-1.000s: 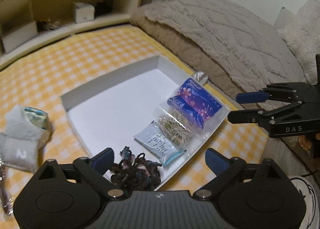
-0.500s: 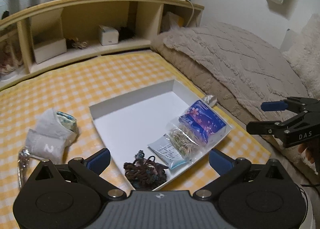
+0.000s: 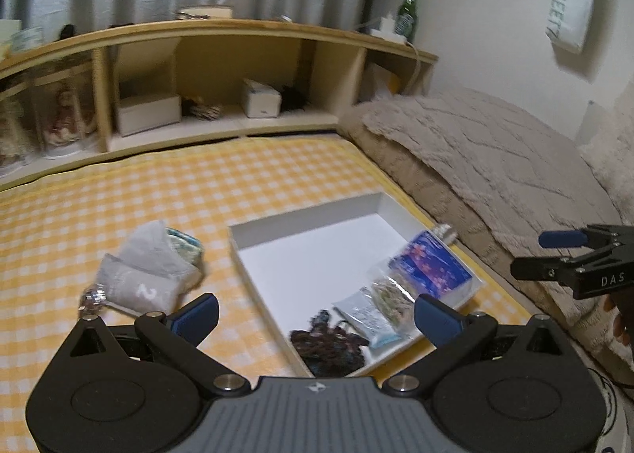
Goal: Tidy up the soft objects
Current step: 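Move both tools toward the grey printed bag and wrapped keychain on the bed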
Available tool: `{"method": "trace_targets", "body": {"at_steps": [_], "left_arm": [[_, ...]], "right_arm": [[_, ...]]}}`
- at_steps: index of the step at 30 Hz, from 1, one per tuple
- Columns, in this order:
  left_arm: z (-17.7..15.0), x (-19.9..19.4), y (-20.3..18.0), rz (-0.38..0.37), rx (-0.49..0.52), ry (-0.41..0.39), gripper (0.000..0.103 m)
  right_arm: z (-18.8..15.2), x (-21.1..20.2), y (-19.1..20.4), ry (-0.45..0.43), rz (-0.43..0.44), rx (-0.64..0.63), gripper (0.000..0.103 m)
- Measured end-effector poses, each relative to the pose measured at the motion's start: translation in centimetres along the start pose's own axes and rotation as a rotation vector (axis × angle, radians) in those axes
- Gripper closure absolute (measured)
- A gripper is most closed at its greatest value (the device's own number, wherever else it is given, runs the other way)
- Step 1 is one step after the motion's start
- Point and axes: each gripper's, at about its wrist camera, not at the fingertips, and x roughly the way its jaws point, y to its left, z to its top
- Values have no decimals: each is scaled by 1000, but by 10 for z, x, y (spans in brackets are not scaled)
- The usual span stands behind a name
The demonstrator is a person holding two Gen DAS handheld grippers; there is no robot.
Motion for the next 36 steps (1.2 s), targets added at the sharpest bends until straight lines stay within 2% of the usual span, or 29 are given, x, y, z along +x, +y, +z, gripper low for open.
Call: {"method": "trace_targets", "body": {"at_steps": [10, 21, 27, 33, 34, 36], "left_arm": [[-5, -24, 57, 111, -93, -50, 0], [-16, -52, 116, 222, -164, -94, 0], [-19, -43, 148, 293, -180, -80, 0], [-12, -20, 172, 299, -201, -49, 0], [-10, -15, 175, 299, -188, -50, 1], [-9, -5, 182, 269, -179, -58, 5]], "right_arm": [[22, 17, 48, -16, 38, -68, 0], [44, 50, 115, -25, 152, -126, 0], [49, 75, 144, -42, 192, -102, 0], [54, 105, 162, -49, 221, -78, 0], [55, 111, 164, -55, 254, -71, 2], [56, 125, 170, -64, 305, -61, 16]]}}
